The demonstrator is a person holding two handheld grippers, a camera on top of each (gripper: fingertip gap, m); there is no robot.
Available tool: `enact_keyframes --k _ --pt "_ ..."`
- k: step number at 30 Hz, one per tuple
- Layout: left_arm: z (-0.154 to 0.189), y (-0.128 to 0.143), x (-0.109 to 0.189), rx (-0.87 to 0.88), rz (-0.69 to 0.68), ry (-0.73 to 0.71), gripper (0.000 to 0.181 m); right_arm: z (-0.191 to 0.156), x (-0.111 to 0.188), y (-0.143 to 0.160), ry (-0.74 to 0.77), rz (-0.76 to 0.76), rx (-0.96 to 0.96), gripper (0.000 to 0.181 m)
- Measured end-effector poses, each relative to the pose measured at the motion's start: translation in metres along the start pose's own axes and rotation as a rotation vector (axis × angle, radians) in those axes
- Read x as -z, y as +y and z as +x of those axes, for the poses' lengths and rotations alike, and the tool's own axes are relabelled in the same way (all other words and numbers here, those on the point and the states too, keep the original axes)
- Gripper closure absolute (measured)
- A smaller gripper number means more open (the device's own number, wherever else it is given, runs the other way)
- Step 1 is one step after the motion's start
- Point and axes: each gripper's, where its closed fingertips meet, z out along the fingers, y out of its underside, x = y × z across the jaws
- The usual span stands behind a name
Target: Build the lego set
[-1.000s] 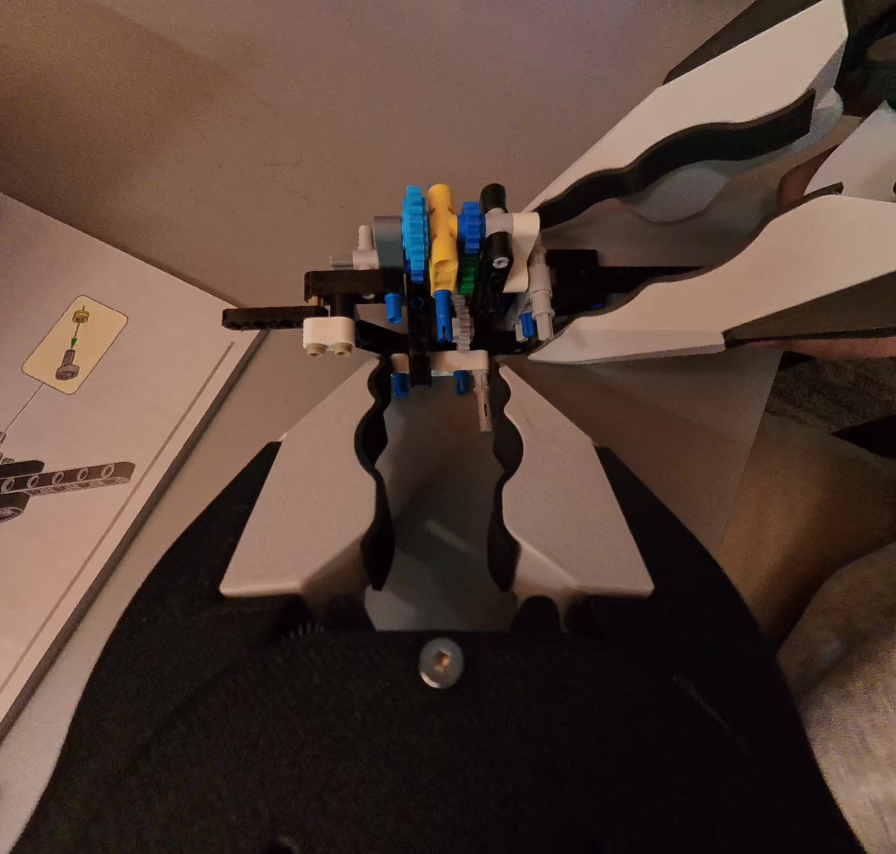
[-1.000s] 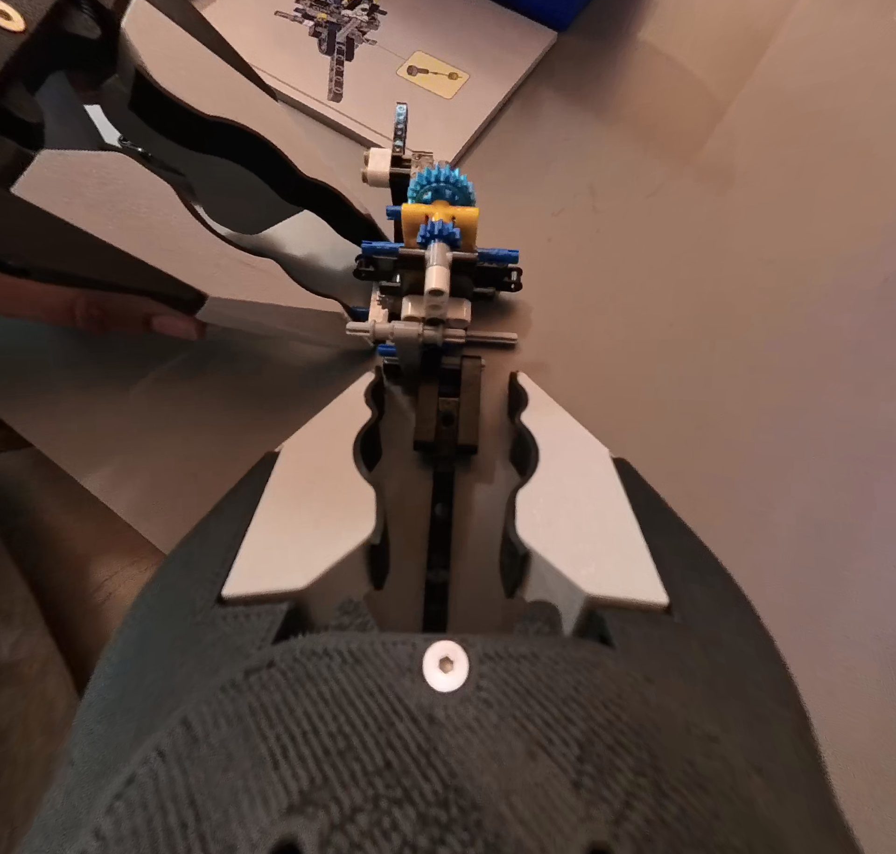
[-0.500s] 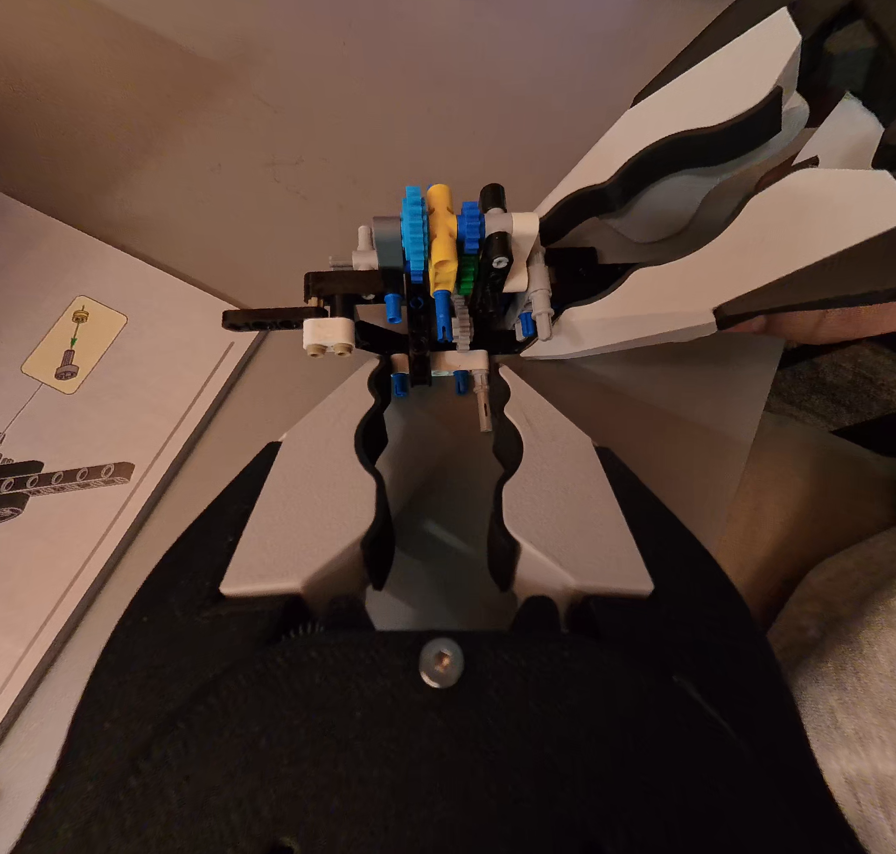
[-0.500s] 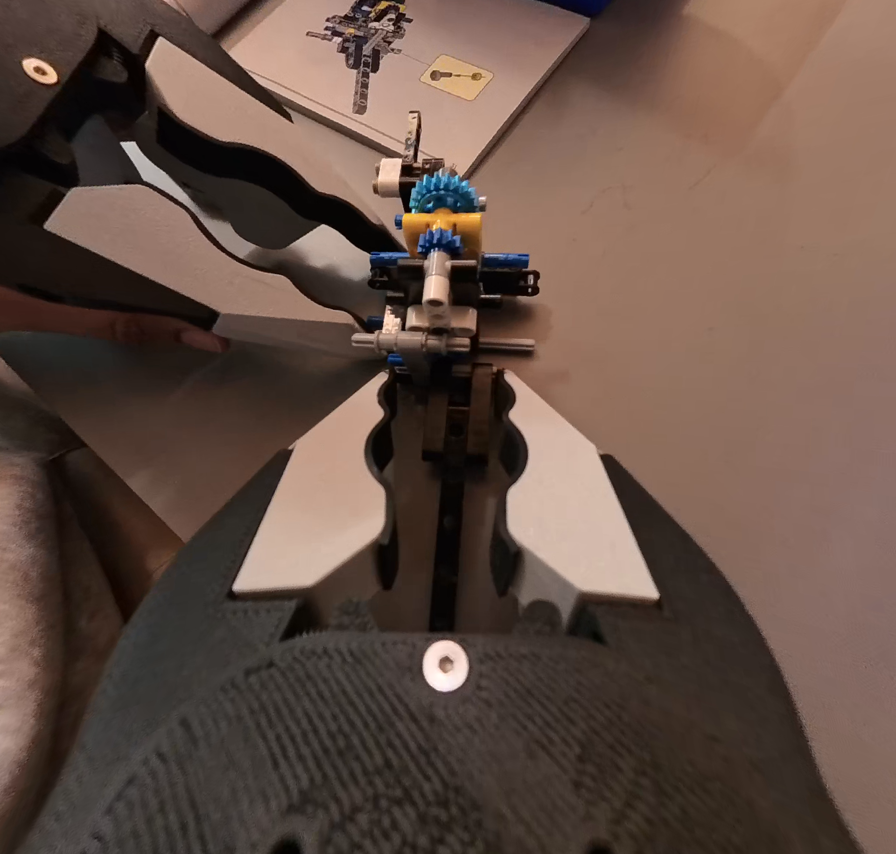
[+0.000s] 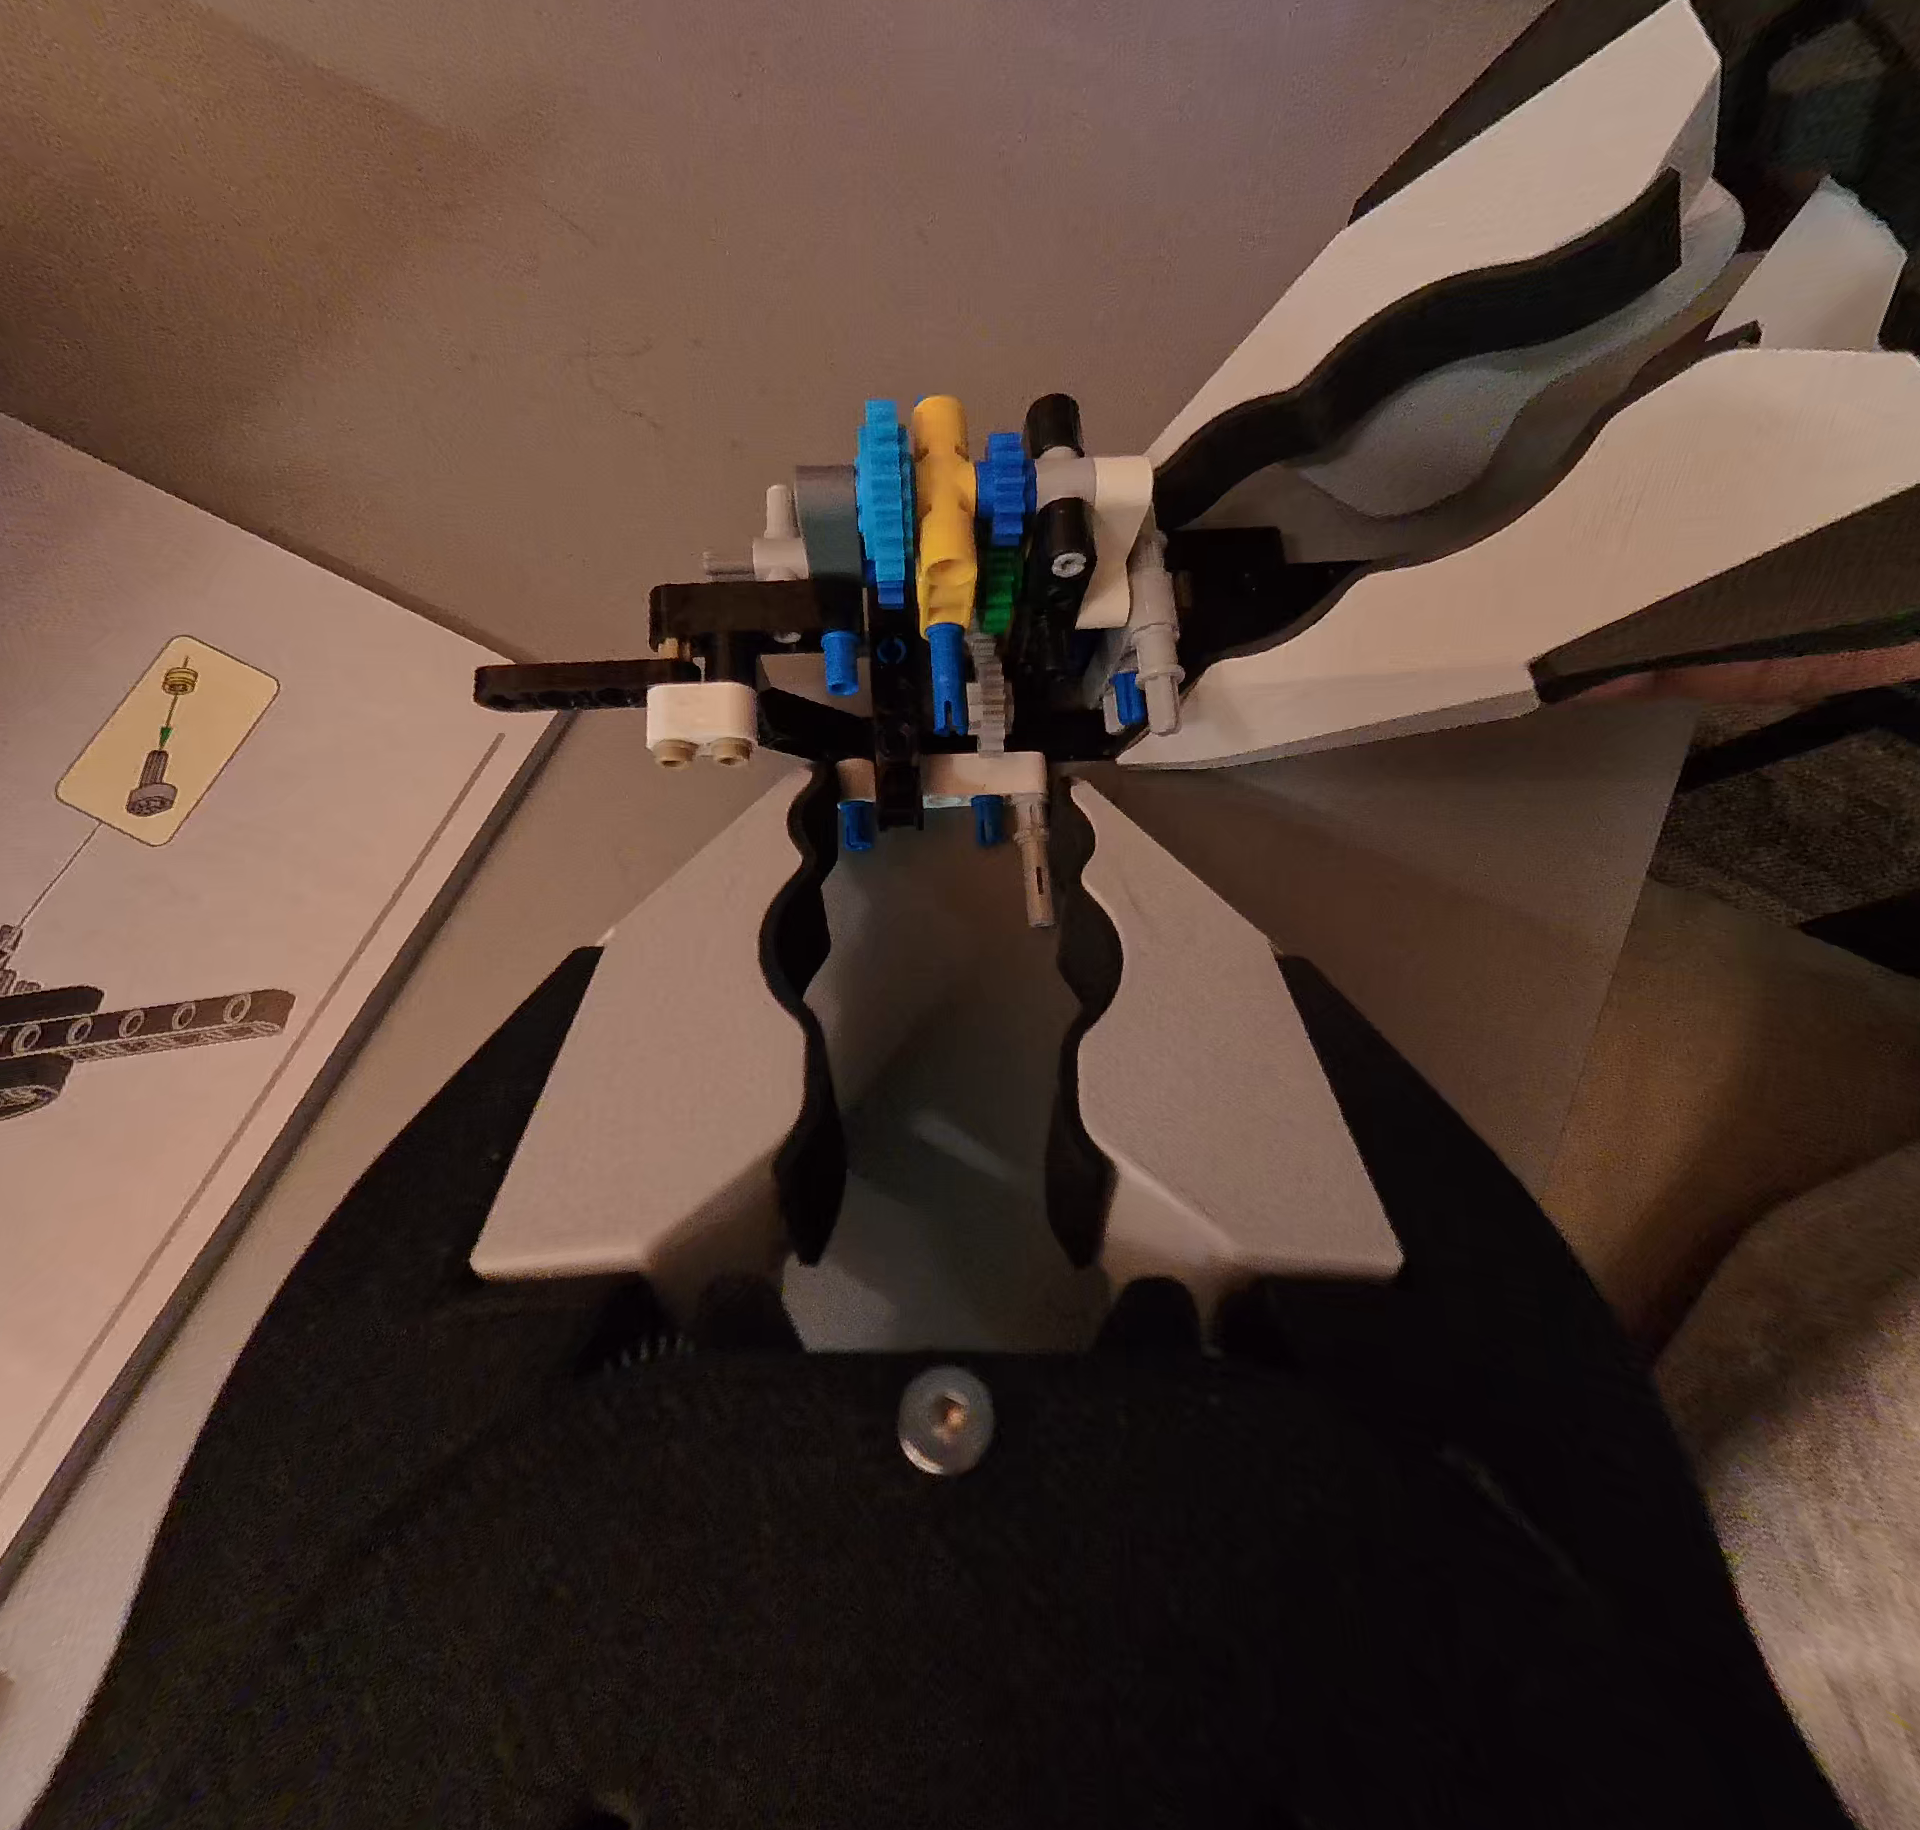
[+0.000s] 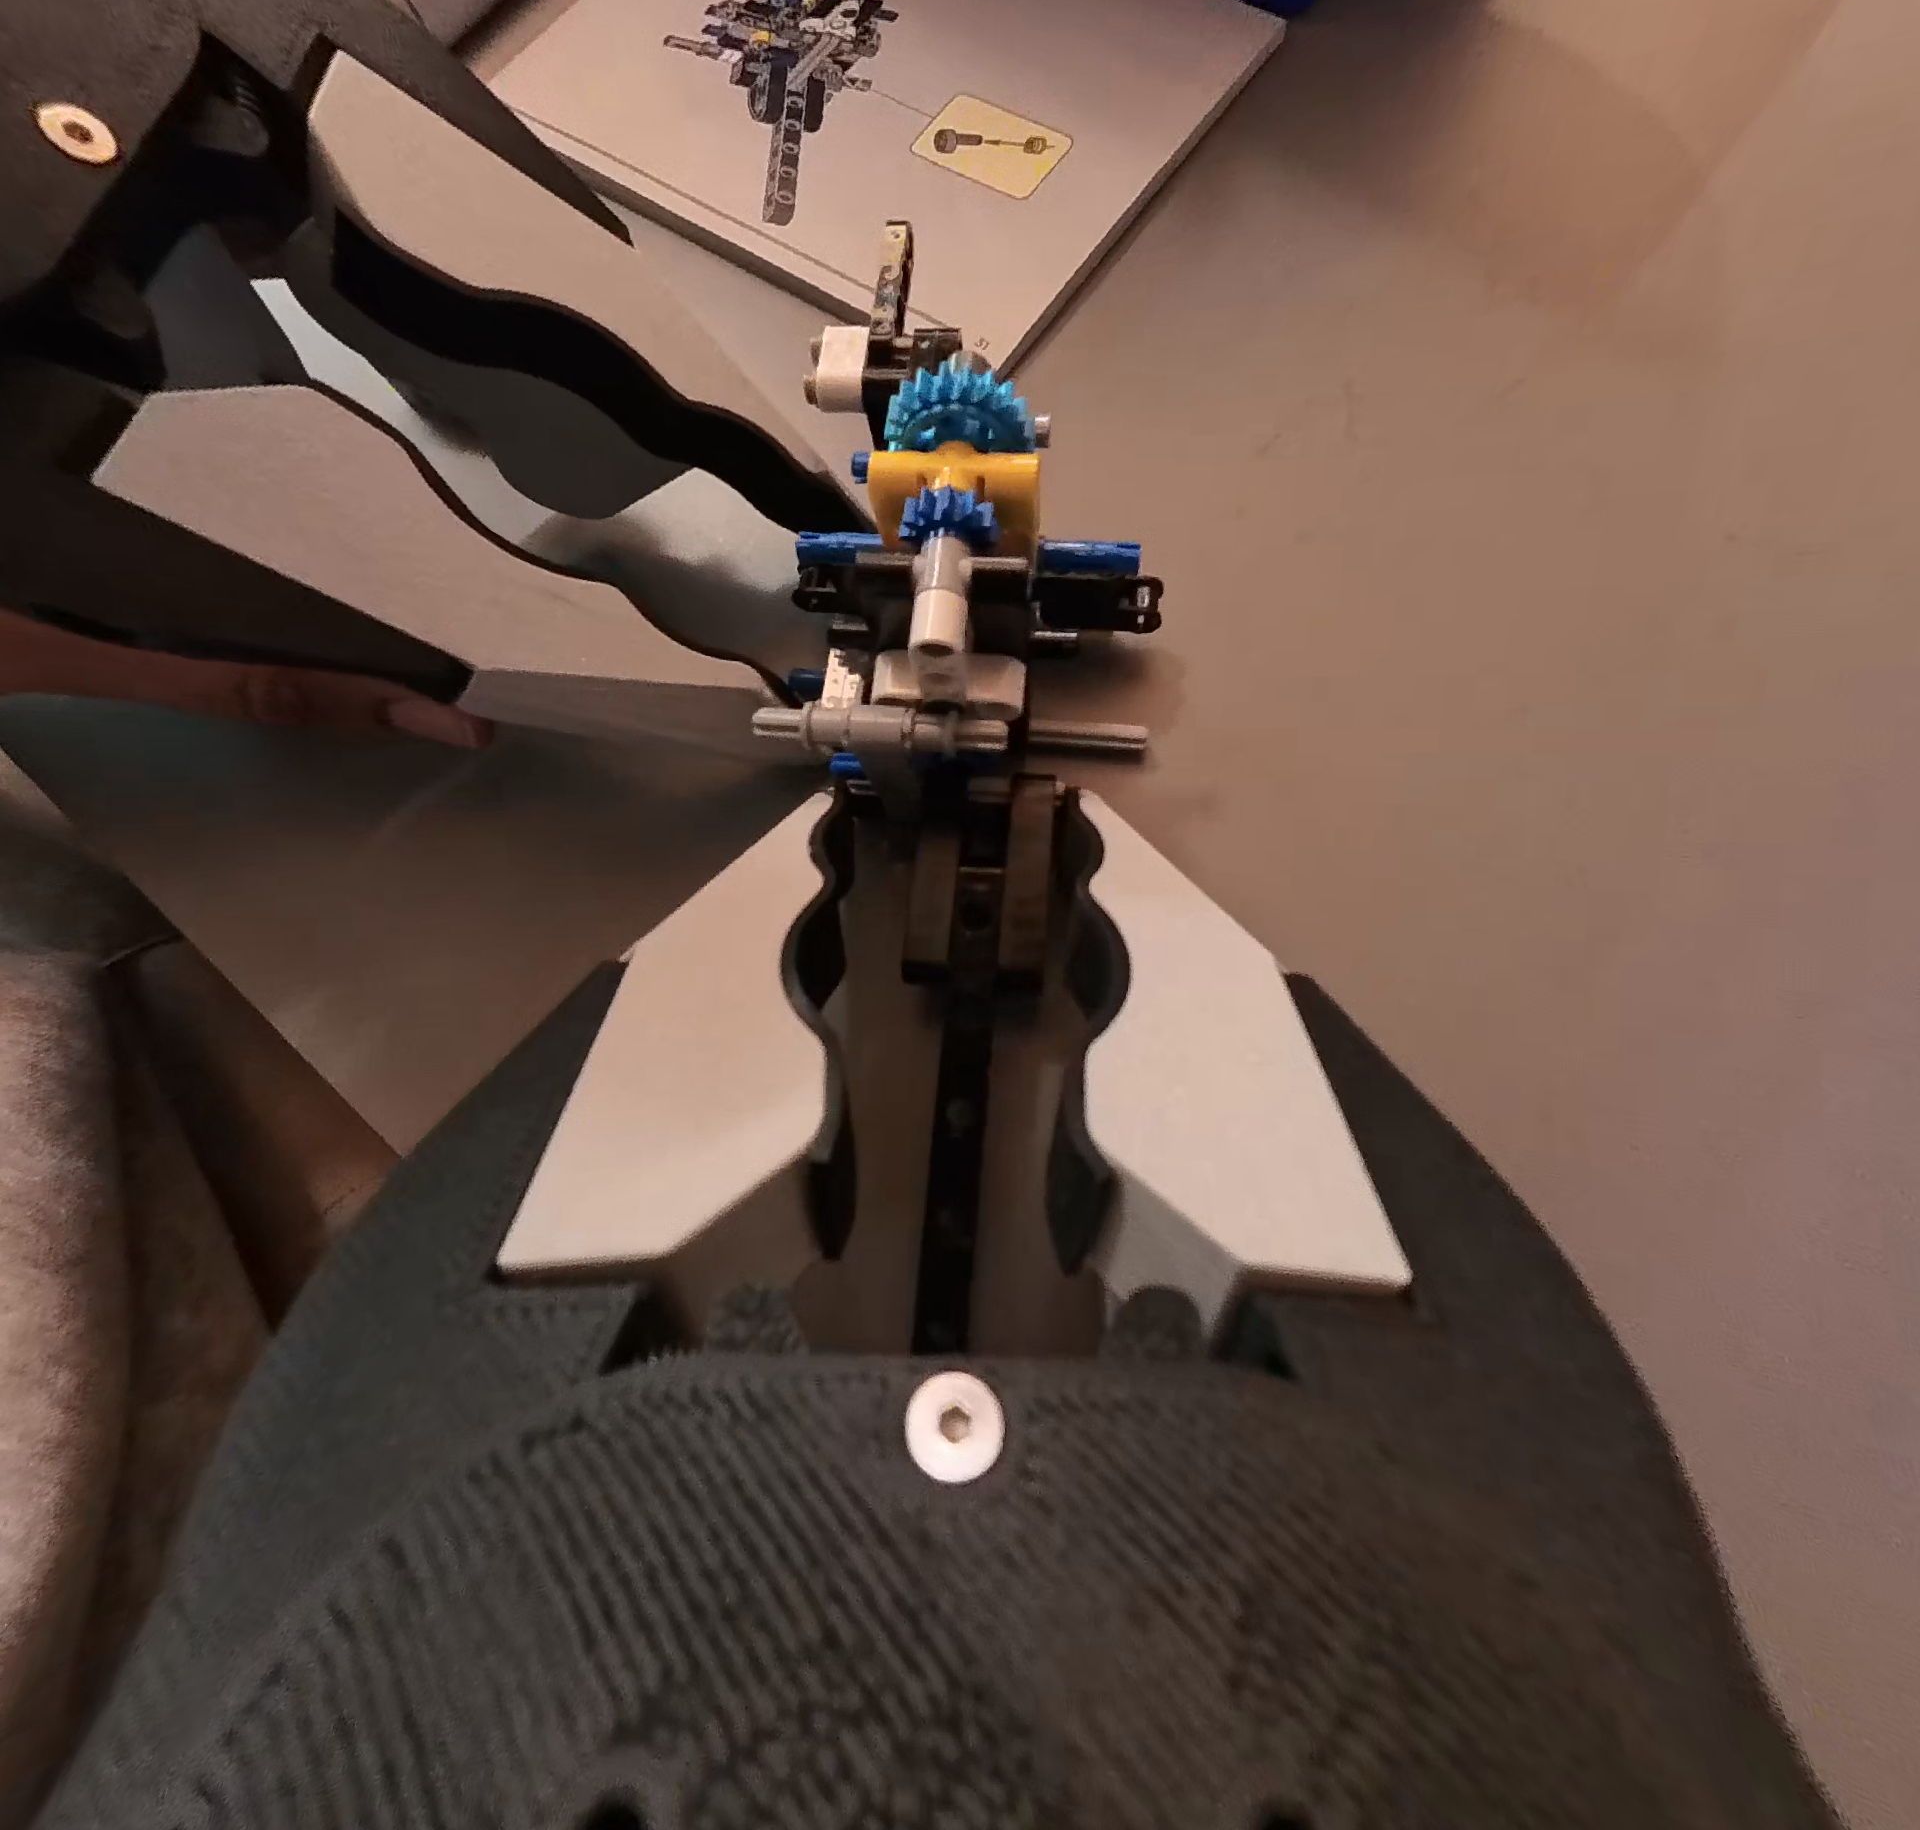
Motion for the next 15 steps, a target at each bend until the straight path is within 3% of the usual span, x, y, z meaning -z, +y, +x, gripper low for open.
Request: enact_keyframes --k 8,15 --pt "-0.0001 -0.0002 0.0002 0.010 0.002 0.009 0.142 -0.0002 -0.0003 0.0001 0.020 -0.016 0.030 0.134" --pt "-0.0002 0.0000 0.0001 0.009 0.002 0.008 0.142 -0.0006 0.0005 -0.0025 0.037 -0.010 0.077 0.140"
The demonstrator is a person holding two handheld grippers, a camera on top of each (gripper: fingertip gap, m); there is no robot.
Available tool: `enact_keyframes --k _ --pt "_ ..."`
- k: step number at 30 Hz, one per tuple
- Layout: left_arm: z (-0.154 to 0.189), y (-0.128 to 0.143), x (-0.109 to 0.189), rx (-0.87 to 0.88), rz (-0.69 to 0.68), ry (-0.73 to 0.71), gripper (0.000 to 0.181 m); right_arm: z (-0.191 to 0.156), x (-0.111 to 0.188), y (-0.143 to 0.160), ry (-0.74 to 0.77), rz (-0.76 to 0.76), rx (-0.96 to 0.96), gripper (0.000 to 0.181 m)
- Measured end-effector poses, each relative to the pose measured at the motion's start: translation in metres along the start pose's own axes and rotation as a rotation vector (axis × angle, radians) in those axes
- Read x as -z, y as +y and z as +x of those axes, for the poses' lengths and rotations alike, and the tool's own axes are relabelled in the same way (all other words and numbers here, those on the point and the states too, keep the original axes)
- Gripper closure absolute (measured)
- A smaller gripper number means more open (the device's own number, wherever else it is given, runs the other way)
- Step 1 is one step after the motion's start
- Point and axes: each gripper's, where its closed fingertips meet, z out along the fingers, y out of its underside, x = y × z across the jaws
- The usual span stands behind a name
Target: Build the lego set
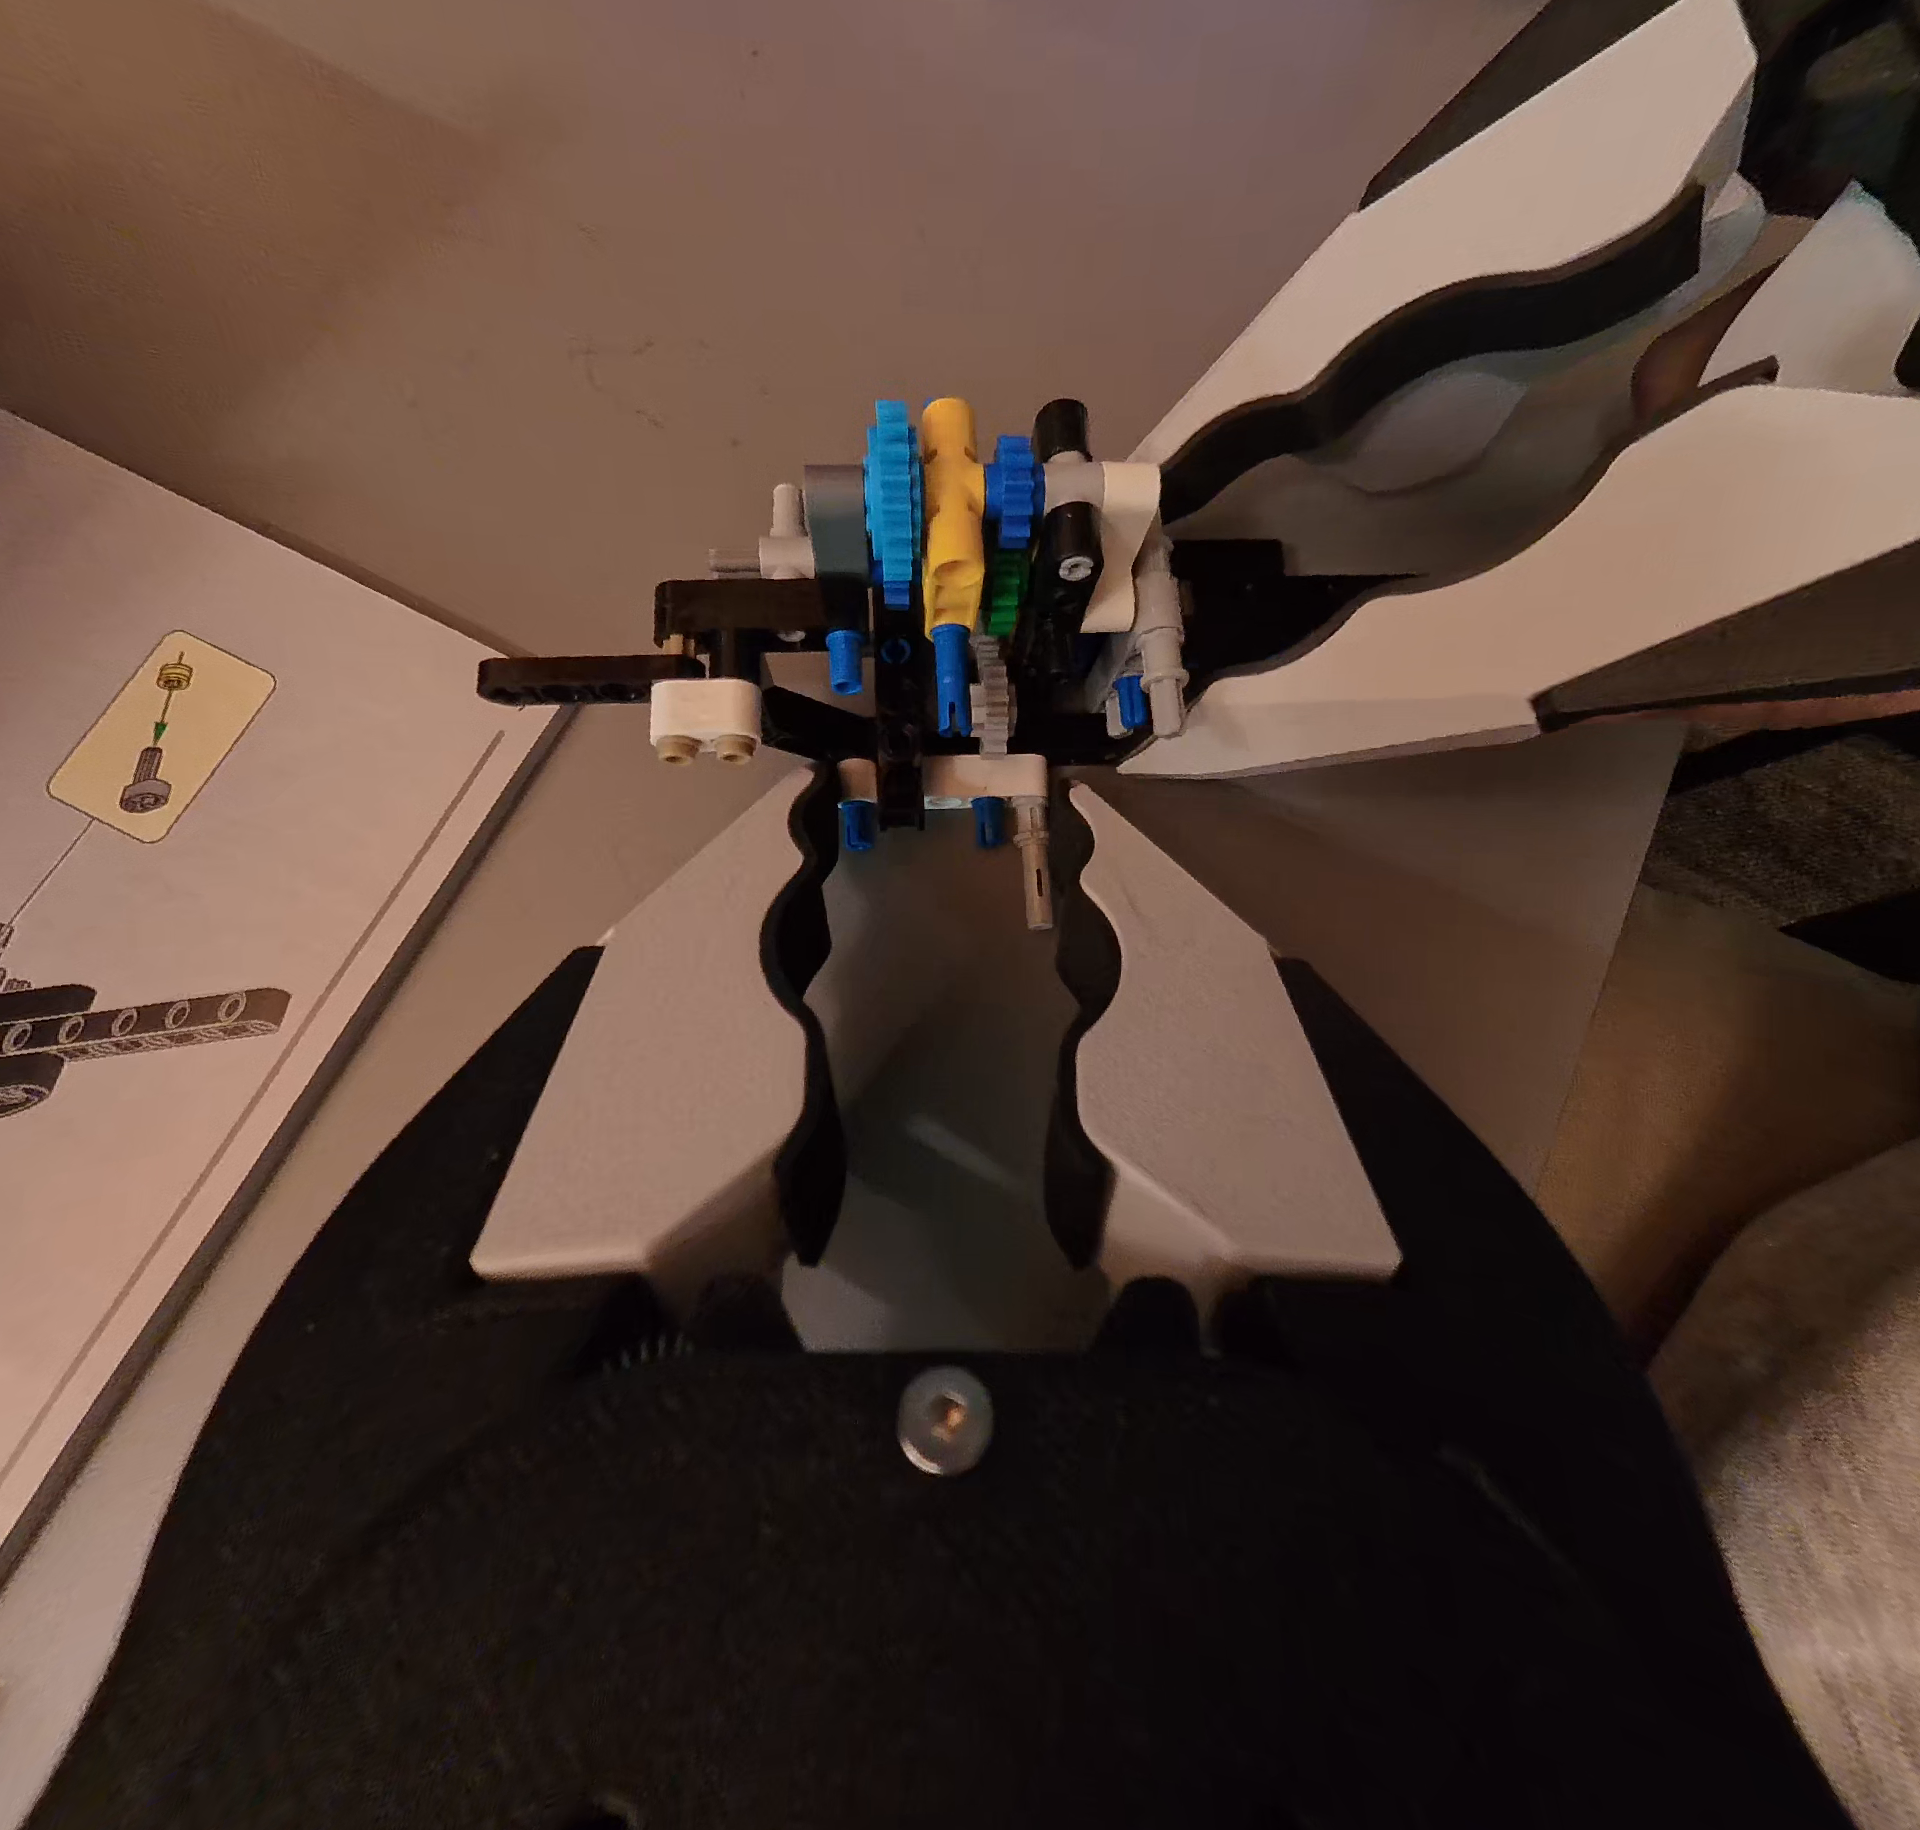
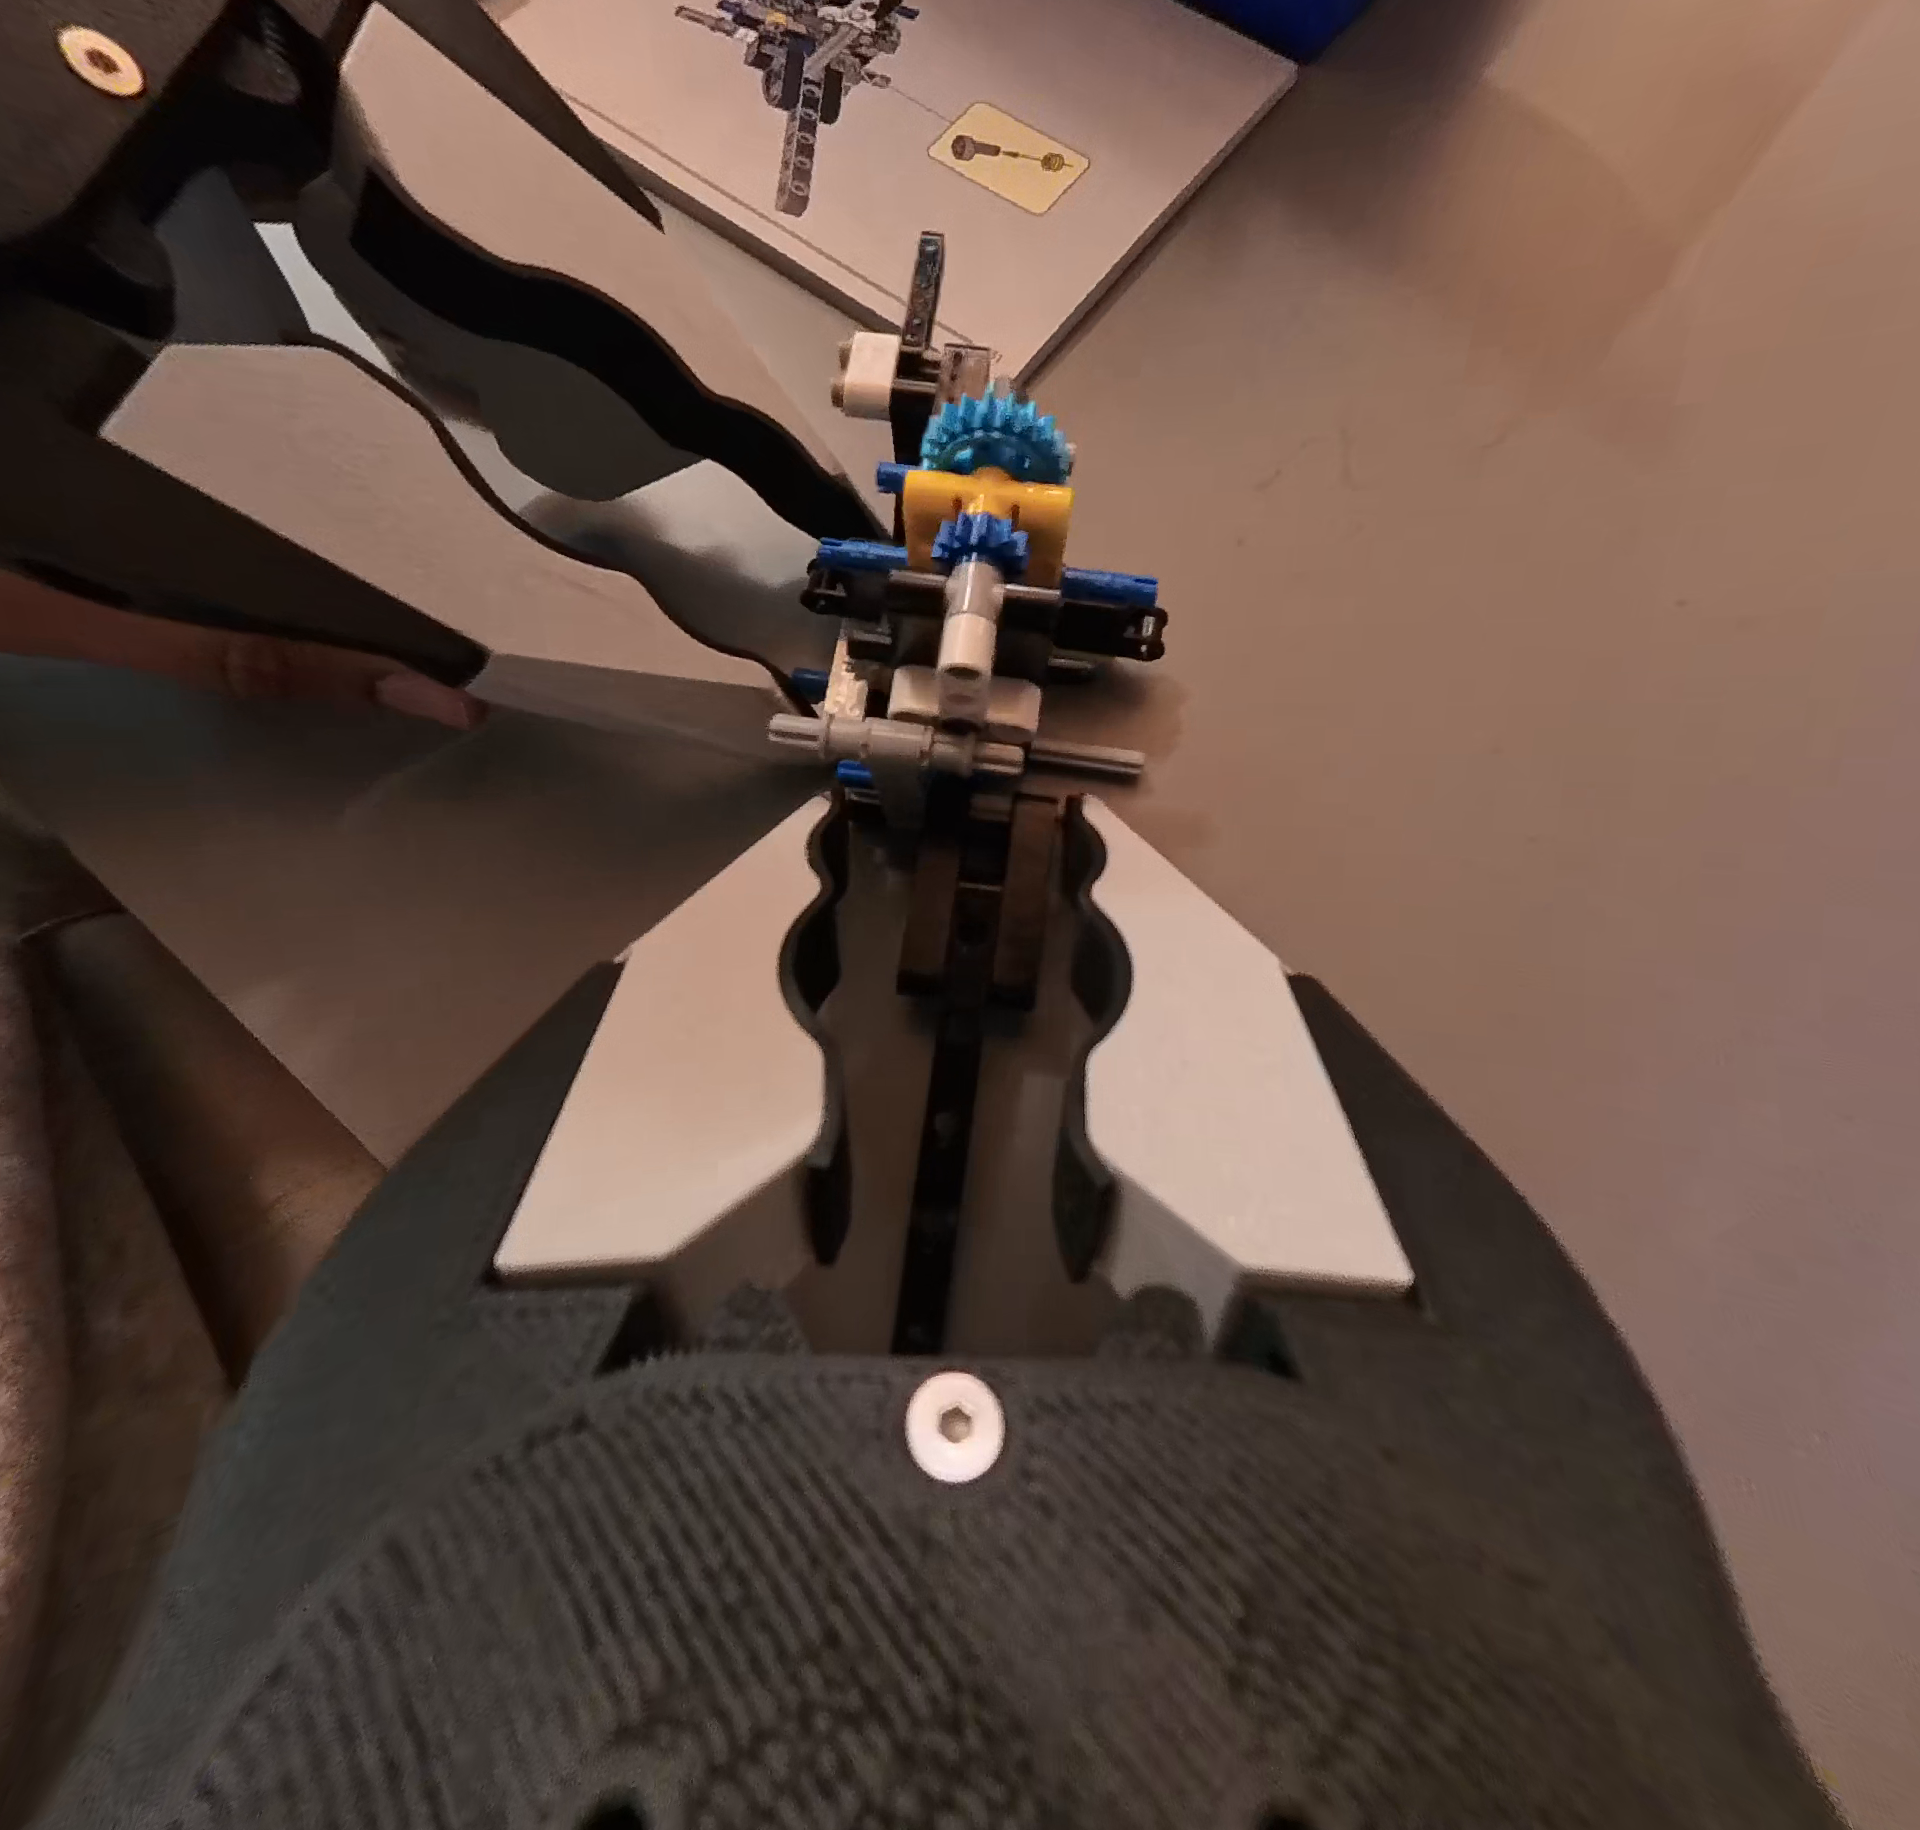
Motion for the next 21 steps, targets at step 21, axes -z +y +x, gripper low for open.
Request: enact_keyframes --k 21 --pt "-0.0007 0.0003 -0.0001 -0.002 -0.001 -0.010 0.141 -0.0009 -0.0007 0.0001 -0.020 -0.001 -0.022 0.141"
